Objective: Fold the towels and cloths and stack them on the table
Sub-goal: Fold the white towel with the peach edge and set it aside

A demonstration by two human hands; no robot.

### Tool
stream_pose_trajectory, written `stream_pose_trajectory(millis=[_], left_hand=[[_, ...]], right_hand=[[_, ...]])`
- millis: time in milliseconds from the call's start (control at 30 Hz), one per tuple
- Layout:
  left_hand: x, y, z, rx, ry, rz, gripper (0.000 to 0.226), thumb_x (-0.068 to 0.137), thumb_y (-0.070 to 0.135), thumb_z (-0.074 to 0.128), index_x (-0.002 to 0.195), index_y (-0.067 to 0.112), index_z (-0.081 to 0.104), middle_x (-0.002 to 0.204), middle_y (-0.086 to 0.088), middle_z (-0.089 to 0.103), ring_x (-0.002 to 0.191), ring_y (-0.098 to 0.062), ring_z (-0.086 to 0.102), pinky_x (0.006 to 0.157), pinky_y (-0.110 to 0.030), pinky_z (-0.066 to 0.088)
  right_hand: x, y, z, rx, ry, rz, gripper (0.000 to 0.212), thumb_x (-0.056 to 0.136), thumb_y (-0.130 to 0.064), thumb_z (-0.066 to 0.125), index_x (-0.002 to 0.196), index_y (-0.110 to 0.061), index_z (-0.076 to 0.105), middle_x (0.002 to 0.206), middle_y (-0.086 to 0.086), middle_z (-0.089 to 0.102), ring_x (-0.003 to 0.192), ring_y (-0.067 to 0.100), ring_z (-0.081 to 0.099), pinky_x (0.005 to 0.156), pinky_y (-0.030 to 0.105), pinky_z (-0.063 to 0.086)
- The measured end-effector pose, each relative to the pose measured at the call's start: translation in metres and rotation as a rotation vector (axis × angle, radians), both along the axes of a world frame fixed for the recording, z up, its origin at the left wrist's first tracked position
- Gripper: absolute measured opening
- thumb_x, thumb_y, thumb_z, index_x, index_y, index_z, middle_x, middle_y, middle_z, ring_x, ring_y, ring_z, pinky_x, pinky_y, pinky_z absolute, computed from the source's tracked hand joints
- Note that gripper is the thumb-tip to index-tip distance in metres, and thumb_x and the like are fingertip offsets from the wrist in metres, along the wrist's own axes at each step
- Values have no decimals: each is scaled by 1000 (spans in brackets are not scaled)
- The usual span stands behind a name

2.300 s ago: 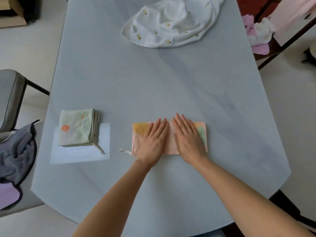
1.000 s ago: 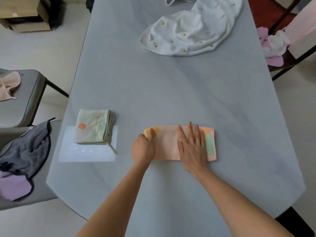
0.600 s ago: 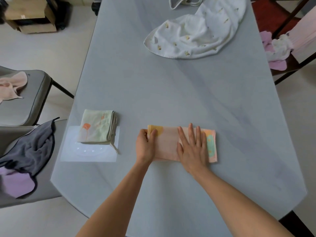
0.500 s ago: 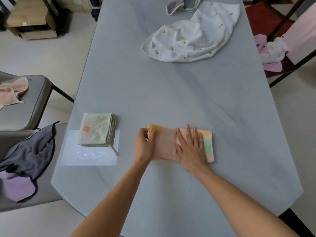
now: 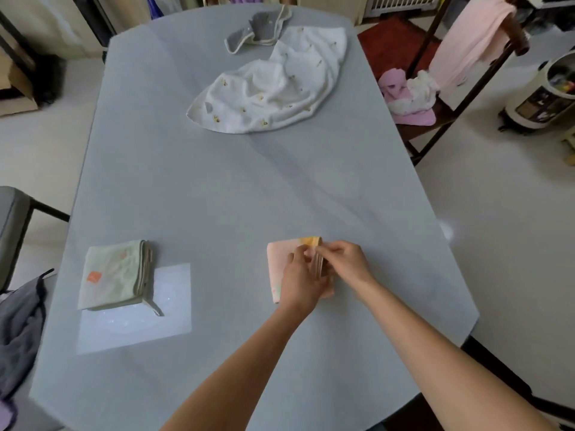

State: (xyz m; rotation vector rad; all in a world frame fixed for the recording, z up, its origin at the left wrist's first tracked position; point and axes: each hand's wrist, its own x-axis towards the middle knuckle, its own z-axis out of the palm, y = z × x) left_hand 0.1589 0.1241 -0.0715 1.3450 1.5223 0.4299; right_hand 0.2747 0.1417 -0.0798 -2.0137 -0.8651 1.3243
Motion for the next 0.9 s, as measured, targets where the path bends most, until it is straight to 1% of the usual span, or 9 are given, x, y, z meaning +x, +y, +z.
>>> stream_pose_trajectory(millis=[100, 167, 233, 367, 467, 567, 667, 800, 900], left_hand=[[14, 3, -6, -11, 66, -34, 63, 79, 13, 71, 133, 14, 39, 123, -4, 47, 98, -20, 56, 85, -29, 47], [21, 4, -8, -12, 111, -61, 64, 80, 16, 72, 134, 13, 38, 124, -5, 44, 100, -23, 56, 87, -31, 46], [25, 3, -11, -12, 126, -101, 65, 80, 18, 72, 134, 13, 36, 124, -5, 43, 103, -24, 55, 88, -30, 45], [24, 2, -10, -24, 94, -135, 57, 83, 16, 67, 132, 14, 38, 115, -2, 44, 104, -22, 53, 94, -31, 44], [18, 4, -6, -23, -1, -86, 48, 85, 11, 57, 132, 15, 47, 108, 5, 47, 107, -20, 54, 97, -30, 45], [4, 4, 2, -7, -95, 81, 35, 90, 11, 48, 123, 17, 60, 120, 3, 54, 117, -15, 52, 102, -30, 42], [-12, 7, 21, -141, -304, 274, 20, 98, 26, 48, 112, 21, 61, 110, 1, 66, 106, -15, 62, 87, -29, 49], [-41, 19, 42, -148, -463, 456, 38, 92, 51, 54, 110, 17, 60, 90, 6, 70, 80, -11, 67, 56, -23, 47], [-63, 20, 53, -112, -486, 473, 36, 95, 41, 55, 112, 9, 61, 76, 2, 70, 65, -10, 66, 47, -20, 43]], right_hand=[[11, 4, -8, -52, -282, 57, 38, 85, -34, 69, 109, -5, 64, 114, 13, 67, 108, 27, 61, 89, 31, 44], [16, 7, -11, -80, -324, 82, 46, 89, -35, 64, 119, -2, 57, 121, 15, 62, 116, 29, 55, 91, 31, 40], [18, 11, -13, -109, -256, 104, 41, 87, -35, 65, 111, -2, 58, 113, 14, 64, 110, 29, 57, 84, 31, 41], [14, 19, -14, -172, -134, 135, 36, 81, -33, 72, 60, -12, 51, 67, 5, 59, 72, 22, 58, 60, 29, 37], [20, 23, -10, -204, 0, 85, 28, 79, -17, 73, 61, -13, 52, 69, 5, 59, 67, 17, 57, 59, 26, 40], [21, 24, 4, -135, 84, 112, 26, 78, -13, 74, 71, -16, 49, 71, 2, 54, 61, 12, 50, 52, 24, 36], [9, 25, 27, -38, 253, 121, 21, 81, -15, 73, 82, -13, 52, 81, 10, 64, 66, 17, 59, 58, 25, 44], [-13, 26, 67, 33, 658, 133, 4, 98, -12, 48, 95, -11, 50, 98, 18, 71, 85, 28, 70, 70, 36, 57], [-30, 28, 86, 119, 574, 328, 10, 98, -1, 42, 103, -6, 50, 98, 20, 70, 86, 27, 71, 77, 31, 59]])
